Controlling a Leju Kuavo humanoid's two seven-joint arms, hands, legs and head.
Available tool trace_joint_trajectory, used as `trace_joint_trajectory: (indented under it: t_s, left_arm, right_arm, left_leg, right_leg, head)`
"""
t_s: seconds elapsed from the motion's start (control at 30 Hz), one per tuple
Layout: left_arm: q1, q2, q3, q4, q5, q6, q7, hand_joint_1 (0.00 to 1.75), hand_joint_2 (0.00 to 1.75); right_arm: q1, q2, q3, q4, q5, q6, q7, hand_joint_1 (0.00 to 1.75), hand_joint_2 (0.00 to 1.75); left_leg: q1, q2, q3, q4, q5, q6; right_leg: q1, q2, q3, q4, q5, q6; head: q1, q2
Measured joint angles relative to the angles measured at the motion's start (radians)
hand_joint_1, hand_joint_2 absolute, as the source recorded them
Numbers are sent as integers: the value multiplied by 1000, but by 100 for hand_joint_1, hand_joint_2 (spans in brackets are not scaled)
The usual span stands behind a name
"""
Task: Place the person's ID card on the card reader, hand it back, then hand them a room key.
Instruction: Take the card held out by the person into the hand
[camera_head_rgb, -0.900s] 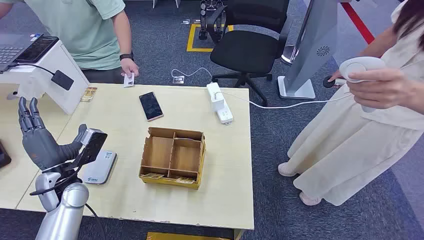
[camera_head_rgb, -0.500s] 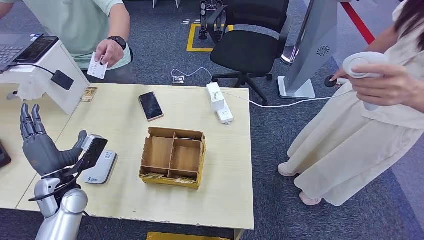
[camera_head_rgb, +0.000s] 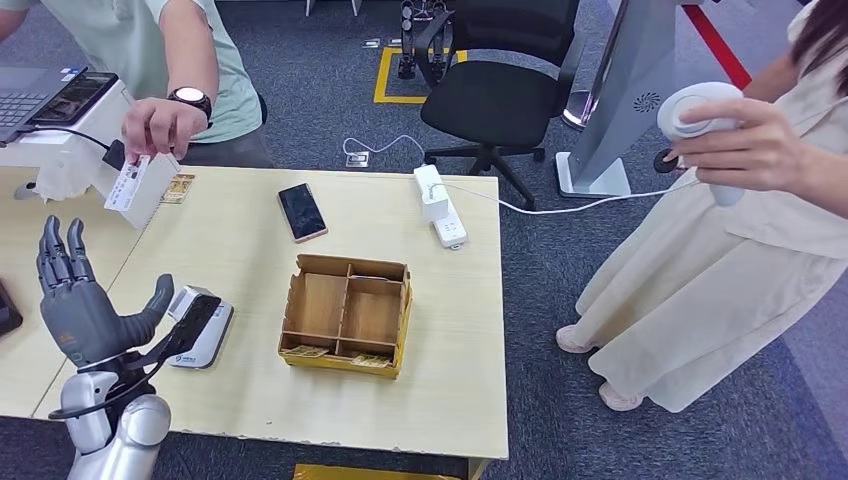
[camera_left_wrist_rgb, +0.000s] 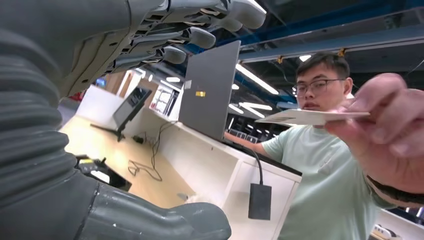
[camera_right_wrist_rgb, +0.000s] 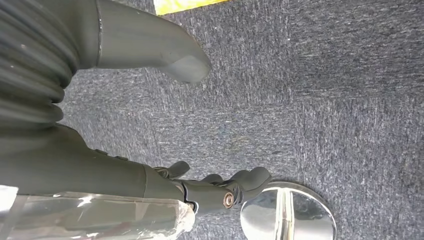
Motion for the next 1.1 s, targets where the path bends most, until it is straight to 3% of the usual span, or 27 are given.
trace_joint_trajectory:
  t_s: [0.3, 0.47, 1.07, 1.1]
  left_arm:
    - [-24, 8, 7, 0, -238, 0, 52, 0, 175]
    - [-58, 14, 7, 11, -313, 0, 121, 0, 175]
    - [-113, 43, -9, 68, -301, 0, 215, 0, 175]
    - [-114, 43, -10, 69, -294, 0, 214, 8, 175]
  right_arm:
    - [0, -2, 0, 0, 26, 2, 7, 0, 175]
    - [-1, -2, 0, 0, 32, 3, 12, 0, 175]
    - [-1, -2, 0, -2, 42, 3, 20, 0, 175]
    - [-1, -2, -1, -2, 41, 3, 20, 0, 175]
  left_leg:
    - [0, 0, 0, 0, 1, 0]
    - [0, 0, 0, 0, 1, 0]
    - [0, 0, 0, 0, 1, 0]
    - [0, 0, 0, 0, 1, 0]
  right_leg:
    - [0, 0, 0, 0, 1, 0]
    - [0, 0, 0, 0, 1, 0]
    - [0, 0, 0, 0, 1, 0]
    - [0, 0, 0, 0, 1, 0]
  head:
    - [0, 0]
    - [0, 0]
    - [0, 0]
    - [0, 0]
